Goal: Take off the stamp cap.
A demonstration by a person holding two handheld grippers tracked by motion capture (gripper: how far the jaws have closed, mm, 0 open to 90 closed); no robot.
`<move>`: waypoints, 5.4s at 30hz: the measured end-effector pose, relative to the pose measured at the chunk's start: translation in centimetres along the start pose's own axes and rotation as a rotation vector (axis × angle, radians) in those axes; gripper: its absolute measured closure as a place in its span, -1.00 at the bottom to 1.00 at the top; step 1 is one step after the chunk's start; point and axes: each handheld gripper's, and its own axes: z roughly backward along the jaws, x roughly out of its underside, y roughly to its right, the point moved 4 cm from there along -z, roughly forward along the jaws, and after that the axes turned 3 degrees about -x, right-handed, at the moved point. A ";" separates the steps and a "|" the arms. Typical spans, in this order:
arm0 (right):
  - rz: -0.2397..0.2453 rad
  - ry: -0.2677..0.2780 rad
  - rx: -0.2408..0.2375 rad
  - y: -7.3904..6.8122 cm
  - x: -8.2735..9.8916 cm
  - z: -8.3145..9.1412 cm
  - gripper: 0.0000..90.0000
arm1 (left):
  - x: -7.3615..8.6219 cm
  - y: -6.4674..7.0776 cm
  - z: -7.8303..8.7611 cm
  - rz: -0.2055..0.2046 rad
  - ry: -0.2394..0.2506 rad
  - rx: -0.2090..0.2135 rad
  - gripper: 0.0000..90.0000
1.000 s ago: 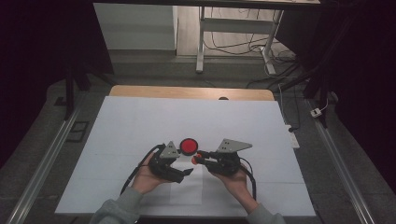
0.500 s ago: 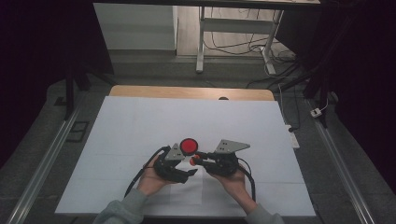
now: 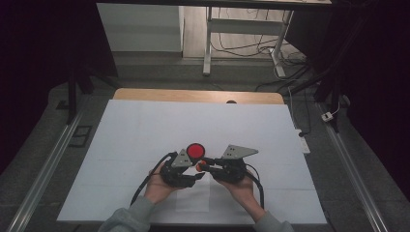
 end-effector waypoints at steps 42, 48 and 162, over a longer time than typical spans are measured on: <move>0.005 -0.010 0.005 -0.1 0.2 -0.3 0.62 | 0.2 0.1 -0.2 -0.016 -0.025 0.015 0.46; 0.019 -0.003 0.019 -0.3 0.1 -0.3 0.63 | 0.3 0.1 -0.1 -0.032 -0.026 0.000 0.47; -0.028 0.090 0.047 1.3 -0.6 2.3 0.64 | 1.9 -2.5 4.9 -0.008 0.079 -0.100 0.45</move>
